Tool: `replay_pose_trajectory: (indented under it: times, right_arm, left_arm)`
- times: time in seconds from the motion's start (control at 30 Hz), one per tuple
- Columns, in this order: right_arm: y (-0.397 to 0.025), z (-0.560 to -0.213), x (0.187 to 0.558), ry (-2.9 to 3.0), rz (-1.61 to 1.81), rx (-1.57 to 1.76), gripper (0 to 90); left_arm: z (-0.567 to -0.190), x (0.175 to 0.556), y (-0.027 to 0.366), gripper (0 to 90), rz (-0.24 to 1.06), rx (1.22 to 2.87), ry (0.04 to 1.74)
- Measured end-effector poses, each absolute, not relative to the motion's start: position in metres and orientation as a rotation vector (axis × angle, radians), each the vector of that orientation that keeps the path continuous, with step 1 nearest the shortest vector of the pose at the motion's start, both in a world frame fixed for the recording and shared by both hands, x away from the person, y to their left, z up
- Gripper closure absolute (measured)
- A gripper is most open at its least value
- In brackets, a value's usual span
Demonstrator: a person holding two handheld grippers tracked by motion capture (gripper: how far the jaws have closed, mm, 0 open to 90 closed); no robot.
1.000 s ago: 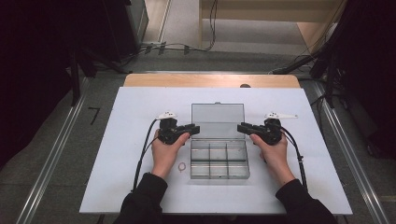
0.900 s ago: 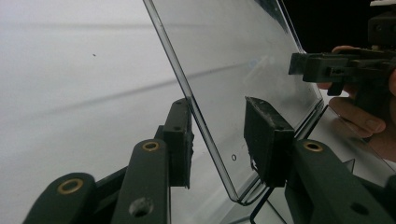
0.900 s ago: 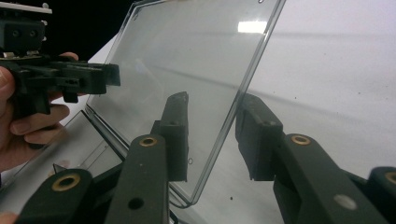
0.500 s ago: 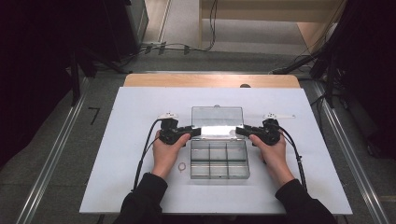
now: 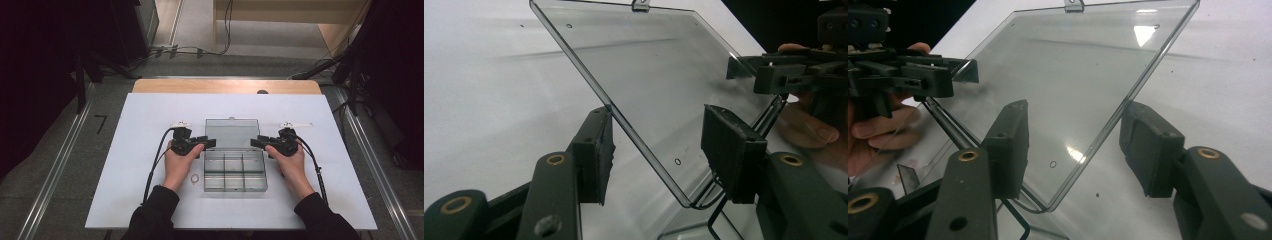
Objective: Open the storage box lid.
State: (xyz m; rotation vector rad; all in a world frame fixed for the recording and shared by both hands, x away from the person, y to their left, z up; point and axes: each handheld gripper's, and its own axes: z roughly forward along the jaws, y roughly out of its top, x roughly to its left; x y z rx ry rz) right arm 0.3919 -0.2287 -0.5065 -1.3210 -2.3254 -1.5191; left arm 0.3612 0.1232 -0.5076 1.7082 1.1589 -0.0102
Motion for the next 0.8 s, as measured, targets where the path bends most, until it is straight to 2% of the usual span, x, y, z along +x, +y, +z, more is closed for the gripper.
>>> replay_pose_trajectory:
  times: [0.47,0.67,0.8]
  right_arm:
    - [-0.228,-0.506,0.391,-2.367,-1.481,-1.329,30.9]
    - [-0.228,-0.501,0.387,-2.409,-1.490,-1.303,12.1]
    - [-0.229,-0.494,0.382,-2.449,-1.527,-1.260,7.2]
  left_arm:
    - [-0.504,0.357,0.122,21.0,0.037,1.718,1.132]
    - [-0.497,0.350,0.122,10.9,0.062,1.725,1.100]
    - [-0.492,0.345,0.122,5.5,0.064,1.730,1.064]
